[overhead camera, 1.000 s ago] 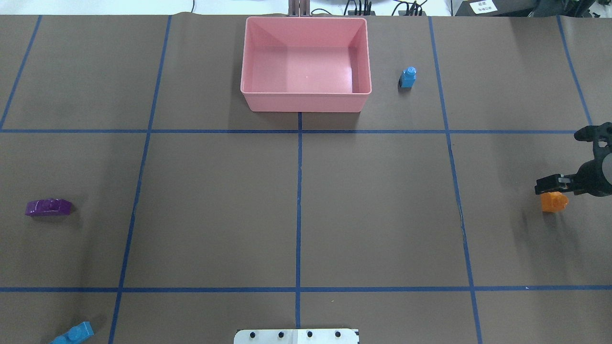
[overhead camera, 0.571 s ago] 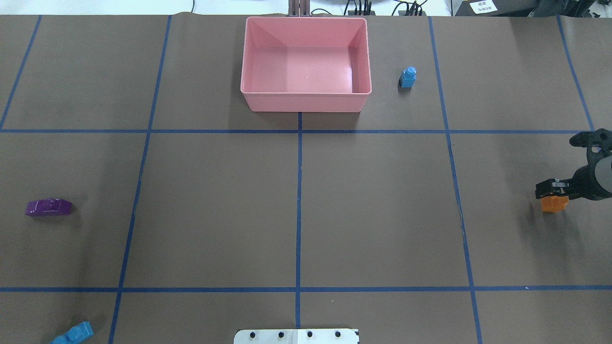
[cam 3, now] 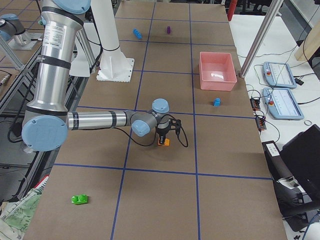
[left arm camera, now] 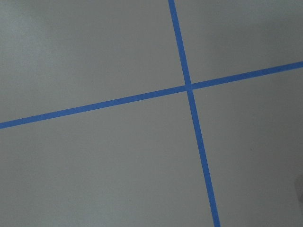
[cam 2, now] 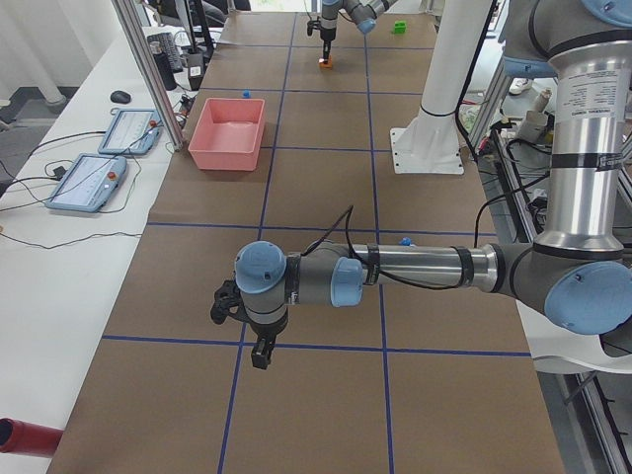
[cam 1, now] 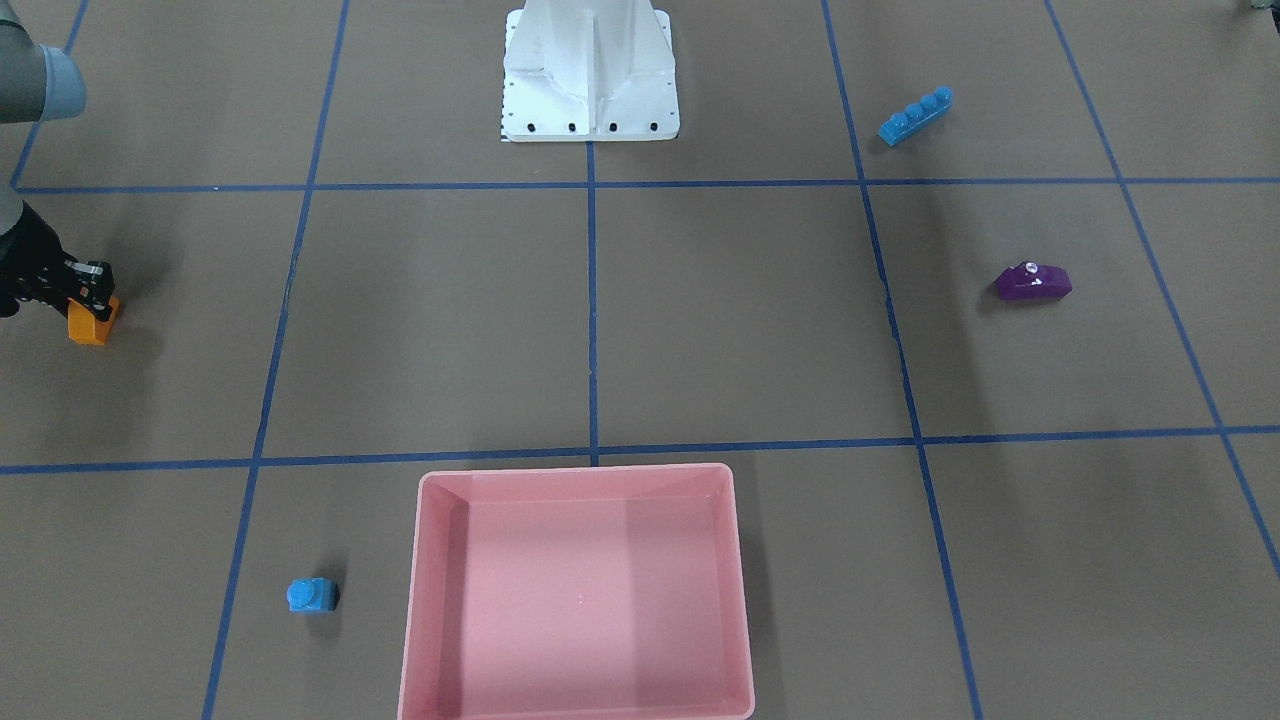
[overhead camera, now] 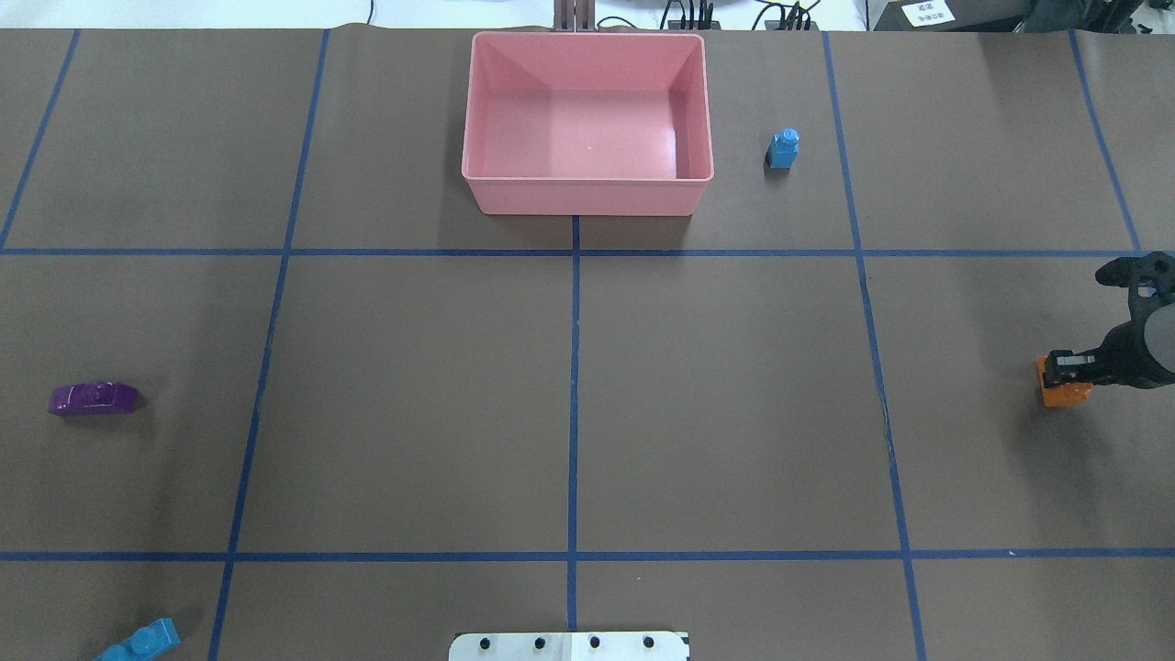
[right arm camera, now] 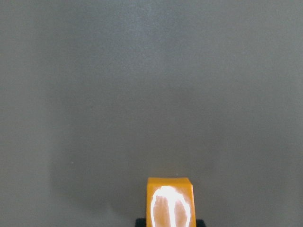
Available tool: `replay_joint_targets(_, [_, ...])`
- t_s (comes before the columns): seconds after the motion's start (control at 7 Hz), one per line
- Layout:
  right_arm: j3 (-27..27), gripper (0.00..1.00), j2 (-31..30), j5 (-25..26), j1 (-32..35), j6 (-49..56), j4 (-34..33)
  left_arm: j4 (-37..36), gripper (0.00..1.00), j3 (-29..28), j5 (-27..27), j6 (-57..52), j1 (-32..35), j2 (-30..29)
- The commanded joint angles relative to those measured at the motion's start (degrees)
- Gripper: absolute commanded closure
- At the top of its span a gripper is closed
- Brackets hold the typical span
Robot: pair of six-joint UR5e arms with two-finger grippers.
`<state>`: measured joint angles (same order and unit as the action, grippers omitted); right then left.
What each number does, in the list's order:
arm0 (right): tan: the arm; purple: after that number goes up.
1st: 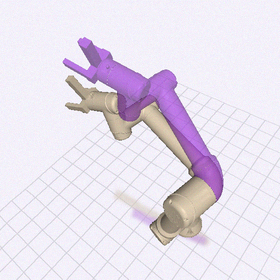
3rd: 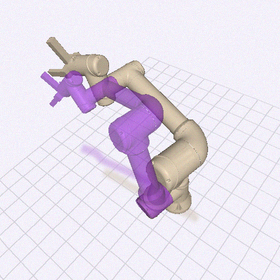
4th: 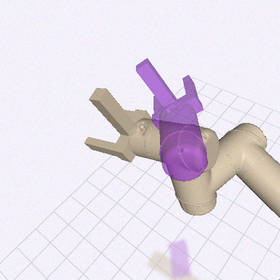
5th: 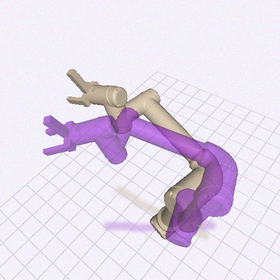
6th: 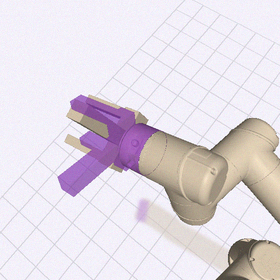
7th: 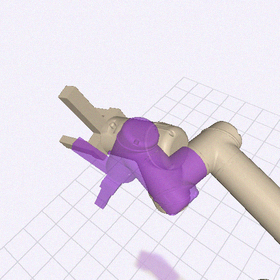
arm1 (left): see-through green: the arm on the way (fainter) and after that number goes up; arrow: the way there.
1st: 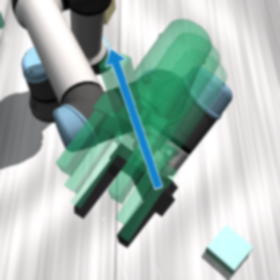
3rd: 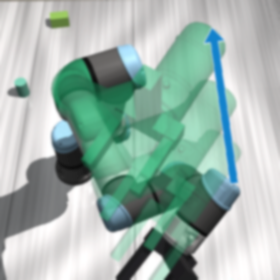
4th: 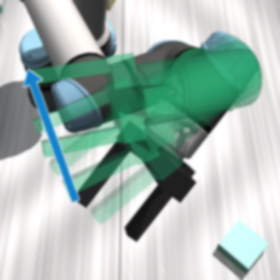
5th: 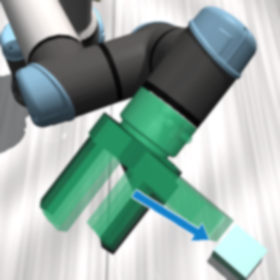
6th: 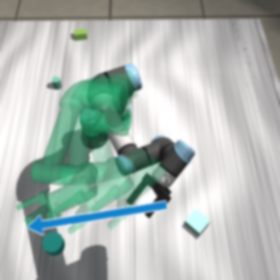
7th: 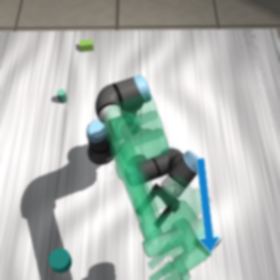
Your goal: Put all blocks into box
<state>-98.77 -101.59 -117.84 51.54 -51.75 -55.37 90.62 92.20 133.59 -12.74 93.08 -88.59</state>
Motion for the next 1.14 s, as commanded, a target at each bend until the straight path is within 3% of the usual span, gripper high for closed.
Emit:
replay_joint_targets(0.0, [-3.8,1.00,0.9,-1.8,0.1,0.1,-0.8,0.0,0.00,0.0,0.0,0.0,0.0,0.0])
replay_joint_targets(0.14, [-4.4,1.00,5.1,-4.4,2.6,0.1,-2.4,0.0,0.00,0.0,0.0,0.0,0.0,0.0])
replay_joint_targets(0.29, [-4.6,1.00,12.0,-5.6,4.2,0.1,-8.6,0.0,0.00,0.0,0.0,0.0,0.0,0.0])
replay_joint_targets(0.57, [0.8,1.00,29.7,-5.4,4.8,0.9,-21.7,0.0,0.00,0.0,0.1,0.0,0.0,0.0])
replay_joint_targets(1.0, [23.5,1.00,54.4,-5.1,5.7,0.1,-22.8,0.0,0.00,0.0,0.1,0.0,-0.2,-0.1])
